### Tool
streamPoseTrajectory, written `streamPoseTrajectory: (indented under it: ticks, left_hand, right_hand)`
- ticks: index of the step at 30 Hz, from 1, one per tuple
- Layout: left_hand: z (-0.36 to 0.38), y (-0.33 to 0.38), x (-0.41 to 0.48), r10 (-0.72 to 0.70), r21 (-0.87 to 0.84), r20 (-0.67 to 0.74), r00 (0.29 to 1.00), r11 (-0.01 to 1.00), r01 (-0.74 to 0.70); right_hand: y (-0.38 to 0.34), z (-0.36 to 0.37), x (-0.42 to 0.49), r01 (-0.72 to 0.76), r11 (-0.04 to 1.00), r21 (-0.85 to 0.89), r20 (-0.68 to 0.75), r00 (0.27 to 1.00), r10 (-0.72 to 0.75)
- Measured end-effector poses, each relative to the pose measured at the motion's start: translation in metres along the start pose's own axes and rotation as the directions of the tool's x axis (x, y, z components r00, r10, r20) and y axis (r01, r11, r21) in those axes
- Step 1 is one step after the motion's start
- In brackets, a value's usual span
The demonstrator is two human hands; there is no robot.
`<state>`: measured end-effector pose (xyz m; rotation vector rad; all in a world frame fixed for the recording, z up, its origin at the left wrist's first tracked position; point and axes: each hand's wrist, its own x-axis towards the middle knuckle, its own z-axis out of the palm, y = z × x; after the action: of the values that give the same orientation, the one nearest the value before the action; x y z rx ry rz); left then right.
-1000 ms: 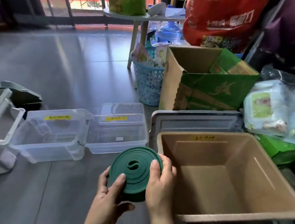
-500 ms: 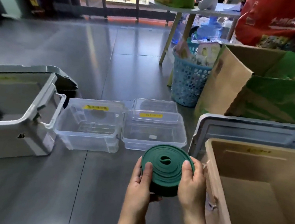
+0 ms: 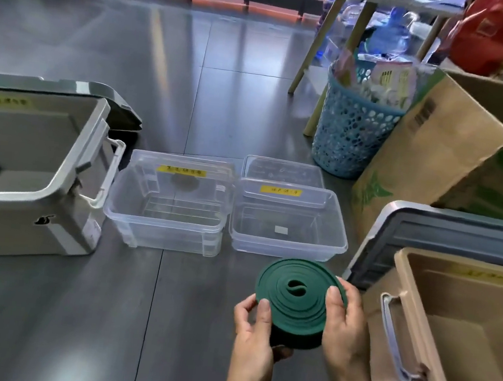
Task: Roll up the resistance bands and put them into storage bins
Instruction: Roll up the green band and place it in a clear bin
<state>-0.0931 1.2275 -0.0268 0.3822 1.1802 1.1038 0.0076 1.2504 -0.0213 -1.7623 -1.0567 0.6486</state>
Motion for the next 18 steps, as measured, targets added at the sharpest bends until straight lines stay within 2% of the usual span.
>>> streamPoseTrajectory:
  ticks: [3, 5, 7, 9, 11, 13, 15, 18]
  left_hand:
    - [0.002, 0.007, 0.011, 0.007, -0.099, 0.136, 0.991, 0.995, 0.007]
    - [0.011, 0.023, 0.018, 0.042, -0.090, 0.232, 0.972, 0.996, -0.021]
    - [0.021, 0.048, 0.026, 0.105, -0.028, 0.288, 0.952, 0.995, -0.101]
    - [0.030, 0.075, 0.032, 0.161, 0.103, 0.279, 0.947, 0.975, -0.196]
    - [0.034, 0.094, 0.041, 0.198, 0.287, 0.273, 0.941, 0.917, -0.276]
    - [0.032, 0.105, 0.054, 0.250, 0.363, 0.306, 0.919, 0.862, -0.355]
    - [0.027, 0.104, 0.067, 0.260, 0.397, 0.315, 0.913, 0.837, -0.376]
    - [0.020, 0.100, 0.083, 0.210, 0.447, 0.297, 0.931, 0.831, -0.330]
  right_hand:
    - [-0.013, 0.003, 0.021, 0.001, 0.997, -0.074, 0.030, 1.000, 0.001]
    - [-0.033, 0.002, 0.042, 0.016, 0.994, -0.104, 0.015, 1.000, -0.015]
    - [-0.063, 0.001, 0.059, 0.025, 0.992, -0.124, -0.015, 1.000, -0.027]
    - [-0.091, 0.000, 0.069, 0.035, 0.990, -0.137, -0.053, 0.998, -0.043]
    - [-0.110, 0.000, 0.077, 0.045, 0.987, -0.156, -0.074, 0.996, -0.057]
    - [-0.117, 0.006, 0.085, 0.037, 0.983, -0.182, -0.062, 0.997, -0.049]
    - [-0.111, 0.015, 0.096, 0.011, 0.978, -0.206, -0.030, 0.999, -0.017]
    - [-0.084, 0.033, 0.111, -0.044, 0.985, -0.170, 0.030, 0.998, 0.049]
